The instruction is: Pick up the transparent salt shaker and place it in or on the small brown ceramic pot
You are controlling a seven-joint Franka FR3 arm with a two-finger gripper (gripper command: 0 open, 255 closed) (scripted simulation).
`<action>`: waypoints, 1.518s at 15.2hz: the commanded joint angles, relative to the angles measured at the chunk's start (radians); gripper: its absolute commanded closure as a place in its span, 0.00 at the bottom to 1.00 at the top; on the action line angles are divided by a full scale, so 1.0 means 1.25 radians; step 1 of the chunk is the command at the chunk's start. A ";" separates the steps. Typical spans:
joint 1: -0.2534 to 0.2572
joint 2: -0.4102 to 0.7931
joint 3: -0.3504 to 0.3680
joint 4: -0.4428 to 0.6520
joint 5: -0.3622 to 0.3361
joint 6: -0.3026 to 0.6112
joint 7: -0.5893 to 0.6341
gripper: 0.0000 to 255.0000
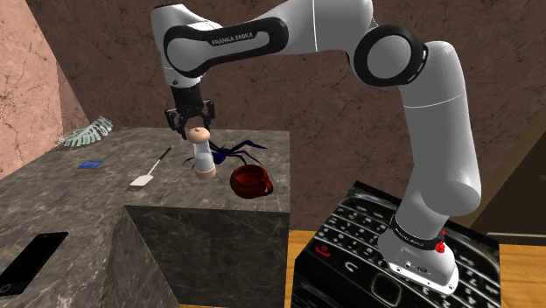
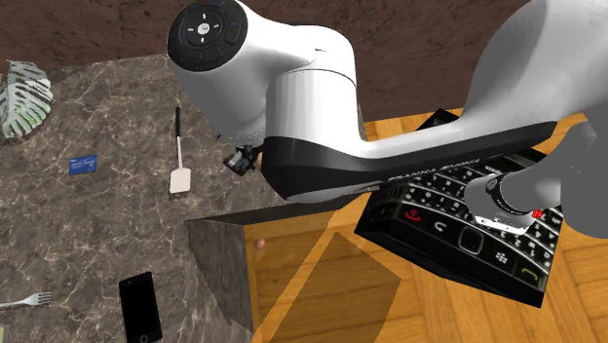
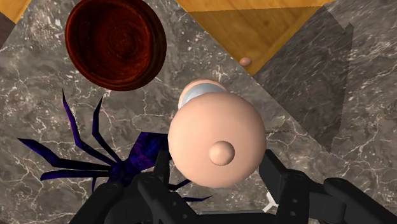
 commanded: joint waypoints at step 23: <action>-0.086 -0.274 -0.007 -0.130 0.083 -0.129 -0.095 1.00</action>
